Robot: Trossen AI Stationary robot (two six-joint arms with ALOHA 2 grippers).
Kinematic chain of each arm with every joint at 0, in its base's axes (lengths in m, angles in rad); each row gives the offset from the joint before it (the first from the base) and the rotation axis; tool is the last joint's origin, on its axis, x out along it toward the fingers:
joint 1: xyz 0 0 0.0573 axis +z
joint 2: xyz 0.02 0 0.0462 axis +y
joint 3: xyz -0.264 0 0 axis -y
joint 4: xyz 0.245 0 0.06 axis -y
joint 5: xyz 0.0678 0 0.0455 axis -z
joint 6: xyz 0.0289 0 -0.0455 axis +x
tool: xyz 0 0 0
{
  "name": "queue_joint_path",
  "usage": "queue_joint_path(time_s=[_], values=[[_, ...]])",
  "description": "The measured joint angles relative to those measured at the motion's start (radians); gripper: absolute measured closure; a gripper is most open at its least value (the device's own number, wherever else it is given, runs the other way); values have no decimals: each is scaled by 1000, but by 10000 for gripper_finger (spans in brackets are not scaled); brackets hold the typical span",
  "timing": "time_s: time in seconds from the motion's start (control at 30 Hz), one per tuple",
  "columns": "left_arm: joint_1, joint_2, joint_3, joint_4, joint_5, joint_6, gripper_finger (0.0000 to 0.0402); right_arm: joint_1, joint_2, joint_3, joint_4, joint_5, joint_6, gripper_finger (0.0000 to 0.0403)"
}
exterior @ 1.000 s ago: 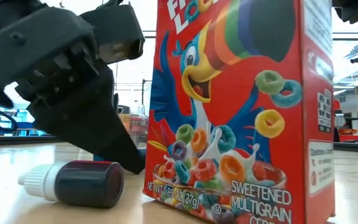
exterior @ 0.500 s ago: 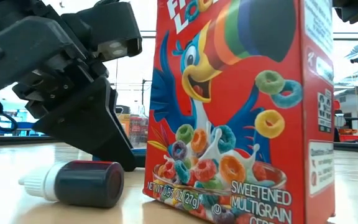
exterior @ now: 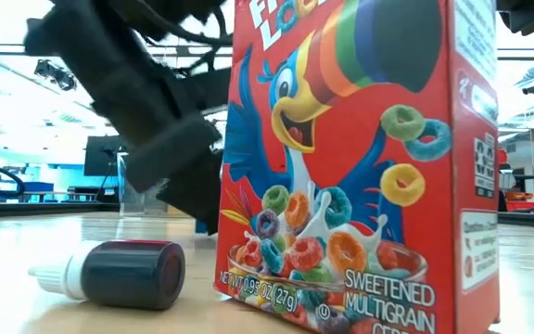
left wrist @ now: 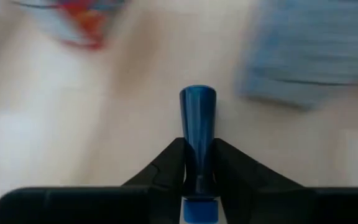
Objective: Pick & Place Kitchen Items
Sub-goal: Put the small blue food coloring bottle into the black bin
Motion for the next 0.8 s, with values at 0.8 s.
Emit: queue_joint_path(time_s=[0.8], values=[[564, -187, 1, 109, 66, 545, 321, -41, 0, -1, 10, 87, -199, 188]])
